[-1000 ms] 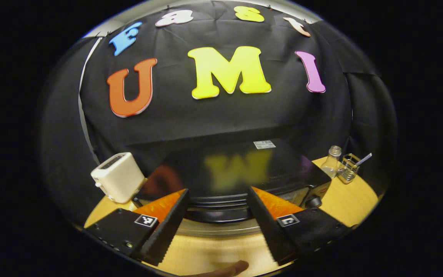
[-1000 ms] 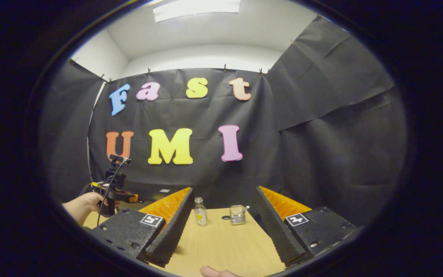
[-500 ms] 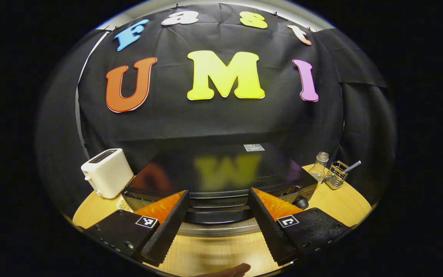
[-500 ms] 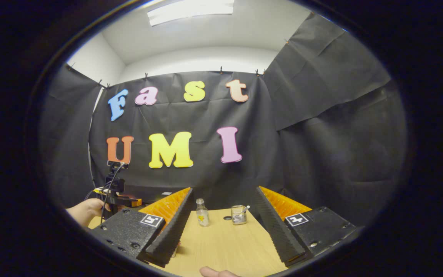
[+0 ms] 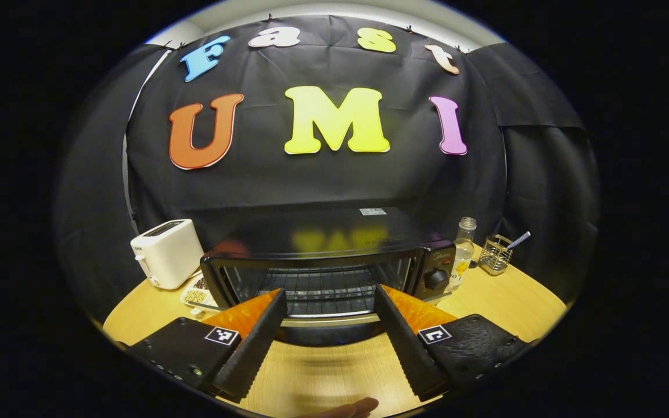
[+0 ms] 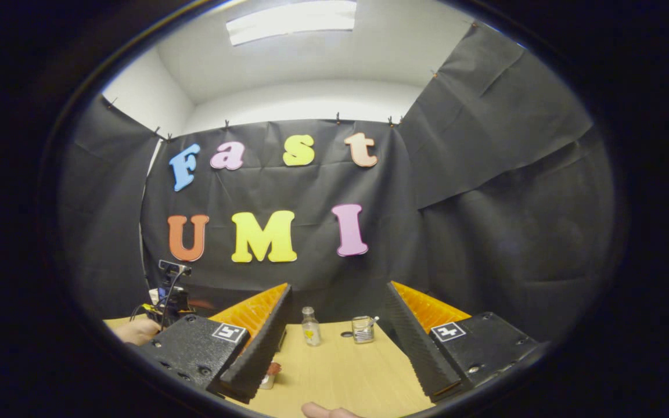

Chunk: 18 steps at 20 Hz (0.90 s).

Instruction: Open the electric oven with the left hand, put the food in, and close the electric oven.

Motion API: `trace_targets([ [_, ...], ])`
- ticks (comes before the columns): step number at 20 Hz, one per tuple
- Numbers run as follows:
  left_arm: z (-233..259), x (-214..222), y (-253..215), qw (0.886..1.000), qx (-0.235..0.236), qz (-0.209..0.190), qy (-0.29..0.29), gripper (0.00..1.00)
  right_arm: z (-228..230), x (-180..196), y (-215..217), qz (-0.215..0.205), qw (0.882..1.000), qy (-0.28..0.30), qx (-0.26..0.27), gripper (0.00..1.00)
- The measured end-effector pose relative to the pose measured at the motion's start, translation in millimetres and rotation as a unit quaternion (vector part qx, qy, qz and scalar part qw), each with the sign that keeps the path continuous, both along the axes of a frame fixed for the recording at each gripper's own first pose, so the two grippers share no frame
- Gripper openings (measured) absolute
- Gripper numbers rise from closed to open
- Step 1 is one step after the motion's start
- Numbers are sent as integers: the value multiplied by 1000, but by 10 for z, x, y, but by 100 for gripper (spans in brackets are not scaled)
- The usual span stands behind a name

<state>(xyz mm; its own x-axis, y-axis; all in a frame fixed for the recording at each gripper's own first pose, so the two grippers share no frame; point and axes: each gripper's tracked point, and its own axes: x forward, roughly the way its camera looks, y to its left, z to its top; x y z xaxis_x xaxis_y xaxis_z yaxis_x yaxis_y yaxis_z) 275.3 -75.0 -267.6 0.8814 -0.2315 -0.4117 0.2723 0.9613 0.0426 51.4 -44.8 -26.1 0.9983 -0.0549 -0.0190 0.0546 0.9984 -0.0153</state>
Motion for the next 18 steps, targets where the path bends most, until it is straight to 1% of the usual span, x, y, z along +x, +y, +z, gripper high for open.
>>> trace_targets([
  [3, -583, -255, 175, 996, 16, 16, 86, 96, 66, -66, 62, 4, 1000, -6, -8, 96],
  [5, -800, -329, 249, 994, 22, 23, 105, 96, 109, -97, 102, 8, 1000, -11, -13, 96],
  [6, -823, -365, 252, 994, 30, 19, 100, 96, 119, -105, 109, 9, 1000, -11, -14, 96],
  [7, -859, -393, 265, 994, 36, 19, 102, 96, 113, -111, 109, 10, 1000, -12, -14, 100],
  [8, -884, -445, 281, 993, 37, 22, 107, 95, 117, -114, 116, 11, 1000, -12, -13, 100],
  [11, -1019, -612, 277, 988, 41, 24, 149, 95, 88, -115, 152, 14, 1000, -9, -12, 100],
  [12, -1078, -678, 288, 985, 44, 24, 168, 96, 89, -119, 167, 16, 1000, -7, -14, 96],
  [13, -1132, -751, 292, 981, 46, 26, 187, 96, 85, -123, 171, 16, 1000, -7, -16, 96],
  [16, -1115, -782, 280, 983, 46, 22, 178, 96, 62, -125, 192, 19, 1000, -5, -20, 96],
  [17, -1118, -810, 284, 983, 46, 21, 176, 95, 45, -132, 200, 20, 1000, -3, -20, 100],
  [18, -1117, -807, 277, 984, 45, 19, 169, 96, 26, -132, 200, 20, 1000, -1, -20, 96],
])
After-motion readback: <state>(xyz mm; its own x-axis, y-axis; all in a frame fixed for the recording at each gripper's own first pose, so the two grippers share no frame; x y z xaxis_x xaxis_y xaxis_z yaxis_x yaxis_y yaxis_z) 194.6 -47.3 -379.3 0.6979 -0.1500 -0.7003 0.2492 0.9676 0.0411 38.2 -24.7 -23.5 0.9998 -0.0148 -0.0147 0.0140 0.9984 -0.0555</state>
